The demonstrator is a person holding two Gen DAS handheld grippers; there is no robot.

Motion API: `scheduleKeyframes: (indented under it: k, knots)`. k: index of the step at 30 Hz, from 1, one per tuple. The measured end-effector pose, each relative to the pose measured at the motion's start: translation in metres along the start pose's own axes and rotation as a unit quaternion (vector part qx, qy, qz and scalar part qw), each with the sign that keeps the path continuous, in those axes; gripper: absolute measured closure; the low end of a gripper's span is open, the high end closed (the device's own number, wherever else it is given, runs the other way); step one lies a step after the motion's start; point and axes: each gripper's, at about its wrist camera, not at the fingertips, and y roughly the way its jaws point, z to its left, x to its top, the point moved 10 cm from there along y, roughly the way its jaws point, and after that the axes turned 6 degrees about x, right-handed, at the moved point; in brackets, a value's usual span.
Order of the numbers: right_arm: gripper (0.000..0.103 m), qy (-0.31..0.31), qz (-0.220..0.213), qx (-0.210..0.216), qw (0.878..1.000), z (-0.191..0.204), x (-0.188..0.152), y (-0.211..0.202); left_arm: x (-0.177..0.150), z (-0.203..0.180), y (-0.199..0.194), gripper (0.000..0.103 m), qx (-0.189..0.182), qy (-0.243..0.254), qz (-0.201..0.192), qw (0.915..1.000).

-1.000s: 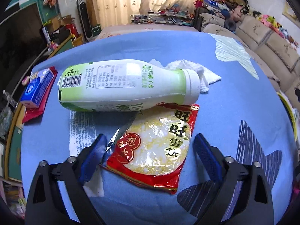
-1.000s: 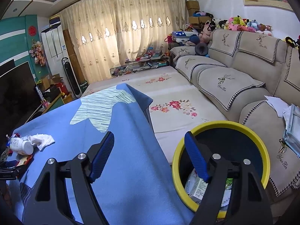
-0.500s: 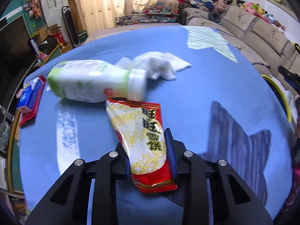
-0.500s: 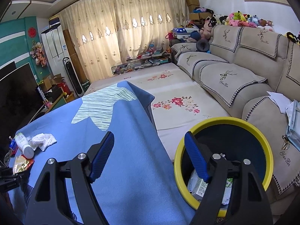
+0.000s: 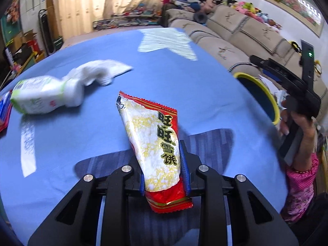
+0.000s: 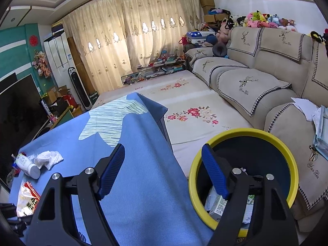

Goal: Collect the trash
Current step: 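Carry the snack bag over the bin and open the left gripper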

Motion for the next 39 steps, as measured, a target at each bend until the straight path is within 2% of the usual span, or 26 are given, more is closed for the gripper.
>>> scheduleKeyframes:
  k: [4, 11, 19, 25, 27, 29, 31, 34, 36, 39]
  knots:
    - [0.030, 0.019, 0.003, 0.006, 1.000, -0.009, 0.003, -0.008, 0.012, -0.030, 0.004, 0.076, -0.016, 0.019, 0.000, 0.9997]
    - [0.030, 0.026, -0.016, -0.035, 0.999, -0.063, 0.010, -0.049, 0.042, -0.090, 0.019, 0.076, -0.050, 0.061, 0.001, 0.9969]
    - [0.029, 0.040, -0.037, -0.106, 0.993, -0.145, 0.014, -0.102, 0.082, -0.206, 0.047, 0.076, -0.116, 0.125, 0.000, 0.9854]
    - [0.029, 0.071, -0.040, -0.135, 0.987, -0.197, 0.009, -0.125, 0.108, -0.284, 0.094, 0.075, -0.146, 0.150, 0.033, 0.9773]
    - [0.029, 0.080, -0.041, -0.141, 0.986, -0.209, 0.007, -0.130, 0.113, -0.304, 0.113, 0.068, -0.144, 0.157, 0.045, 0.9762]
    - [0.029, 0.087, -0.041, -0.145, 0.985, -0.219, 0.005, -0.134, 0.117, -0.318, 0.128, 0.044, -0.134, 0.158, 0.052, 0.9771]
    - [0.029, 0.095, -0.043, -0.149, 0.983, -0.230, 0.004, -0.137, 0.123, -0.332, 0.143, 0.037, -0.129, 0.160, 0.056, 0.9769]
    - [0.029, 0.106, -0.043, -0.151, 0.982, -0.241, 0.001, -0.139, 0.127, -0.341, 0.161, 0.032, -0.114, 0.159, 0.065, 0.9784]
    - [0.029, 0.108, -0.043, -0.151, 0.982, -0.242, -0.001, -0.140, 0.127, -0.338, 0.164, 0.029, -0.112, 0.151, 0.069, 0.9796]
    - [0.029, 0.108, -0.043, -0.151, 0.982, -0.243, -0.001, -0.140, 0.124, -0.330, 0.161, 0.016, -0.111, 0.142, 0.068, 0.9812]
